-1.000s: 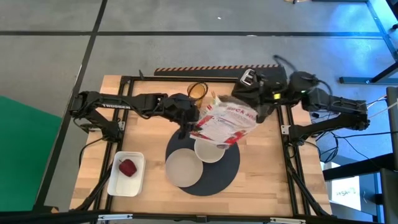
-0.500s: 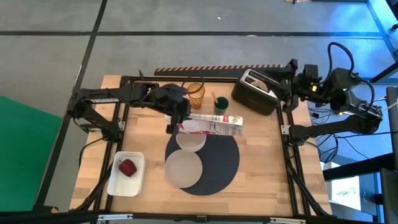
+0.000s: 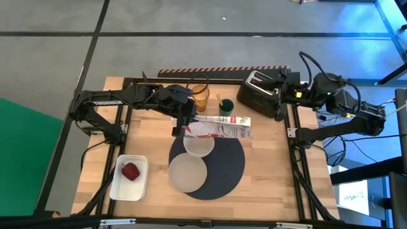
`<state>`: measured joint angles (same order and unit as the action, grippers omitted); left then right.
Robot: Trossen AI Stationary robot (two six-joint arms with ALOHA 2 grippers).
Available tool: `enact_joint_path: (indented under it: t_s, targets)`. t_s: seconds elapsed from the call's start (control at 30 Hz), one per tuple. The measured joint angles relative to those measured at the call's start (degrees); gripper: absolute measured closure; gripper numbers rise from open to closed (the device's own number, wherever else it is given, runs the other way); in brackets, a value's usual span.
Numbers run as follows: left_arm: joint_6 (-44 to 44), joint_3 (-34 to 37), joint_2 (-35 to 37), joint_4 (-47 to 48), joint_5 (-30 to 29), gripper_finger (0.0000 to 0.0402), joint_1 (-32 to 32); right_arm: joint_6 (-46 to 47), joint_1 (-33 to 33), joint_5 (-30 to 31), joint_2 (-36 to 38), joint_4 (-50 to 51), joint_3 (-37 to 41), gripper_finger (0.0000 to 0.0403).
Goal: Arrange a breakfast setting
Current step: Pour the cereal from the cereal box into the white bowl
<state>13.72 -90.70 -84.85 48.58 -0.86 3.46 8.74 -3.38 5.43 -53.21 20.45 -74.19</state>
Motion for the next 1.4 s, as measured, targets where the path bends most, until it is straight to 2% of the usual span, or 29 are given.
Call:
enact_joint_path:
  t_s: [0.13, 0.27, 0.37, 0.43, 0.53, 0.6, 0.87, 1.13, 1.27, 1.4]
  targets:
    - [-0.16, 0.0, 3.77, 0.0, -1.24, 0.0308, -0.04, 0.02, 0.0, 1.5, -0.05, 0.79, 0.0, 0.0198]
    - [-0.14, -0.02, 7.7, 1.12, -3.58, 0.0308, -0.02, 1.68, 0.0, 7.46, 0.26, 3.44, 0.0, 0.0198]
    - [-0.15, -0.02, 10.71, 5.72, -4.65, 0.0308, 0.0, 8.77, 0.0, 14.25, 0.35, 12.0, -0.02, 0.0198]
    - [-1.0, -0.02, 12.72, 9.29, -4.89, 0.0308, 0.0, 16.83, -0.02, 15.22, -0.38, 18.85, 0.56, 0.0198]
    - [-1.85, -0.02, 14.93, 14.02, -5.1, 0.0308, 0.0, 27.51, 0.0, 12.88, -2.03, 23.13, 4.68, 0.0198]
    - [-2.76, -0.02, 16.18, 16.47, -5.65, 0.0308, -0.02, 32.74, 0.07, 10.09, -3.52, 21.82, 8.7, 0.0198]
    - [-3.07, -0.02, 20.52, 20.28, -8.3, 0.0308, 0.02, 43.41, 0.02, 3.94, -8.69, 5.32, 20.13, 0.0198]
    - [-2.63, -0.04, 22.76, 30.42, -8.67, 0.0308, 0.02, 46.95, 0.0, -3.83, -22.83, -4.16, 21.55, 0.0198]
    - [-2.08, -0.04, 22.83, 35.51, -8.26, 0.0308, 0.02, 49.36, 0.02, -5.59, -29.42, -7.37, 21.55, 0.0198]
    - [0.05, -0.04, 22.83, 38.35, -7.84, 0.0308, 0.02, 49.96, 0.03, -6.76, -32.86, -10.33, 21.55, 0.0198]
